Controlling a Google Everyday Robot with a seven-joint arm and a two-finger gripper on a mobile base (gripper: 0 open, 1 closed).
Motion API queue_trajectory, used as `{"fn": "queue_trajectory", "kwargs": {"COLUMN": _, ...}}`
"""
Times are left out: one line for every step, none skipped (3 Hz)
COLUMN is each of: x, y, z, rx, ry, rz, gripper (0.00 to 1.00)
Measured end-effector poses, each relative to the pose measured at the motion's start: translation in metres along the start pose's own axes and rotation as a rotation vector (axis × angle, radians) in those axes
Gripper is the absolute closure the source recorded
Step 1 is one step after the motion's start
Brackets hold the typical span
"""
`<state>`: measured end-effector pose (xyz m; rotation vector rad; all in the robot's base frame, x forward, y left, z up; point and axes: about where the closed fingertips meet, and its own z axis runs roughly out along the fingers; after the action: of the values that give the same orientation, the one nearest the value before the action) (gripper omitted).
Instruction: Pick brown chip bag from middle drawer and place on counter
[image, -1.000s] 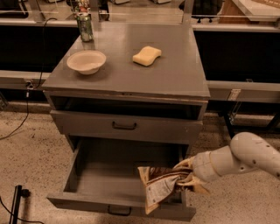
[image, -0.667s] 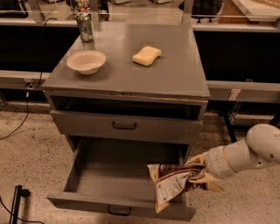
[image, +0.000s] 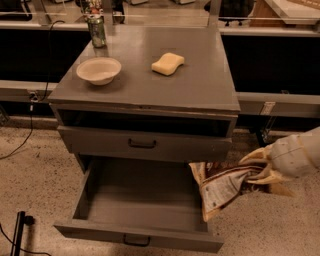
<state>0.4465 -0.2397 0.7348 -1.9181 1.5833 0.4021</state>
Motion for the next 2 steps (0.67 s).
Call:
{"fn": "queue_trajectory", "kwargs": {"x": -0.024, "y": -0.025, "z": -0.051, "rx": 0.029, "ry": -0.059, "rz": -0.062, "gripper": 1.00}}
{"fn": "queue_trajectory", "kwargs": {"x": -0.038, "y": -0.059, "z": -0.092, "rx": 0.071, "ry": -0.116, "rz": -0.084, "gripper": 1.00}}
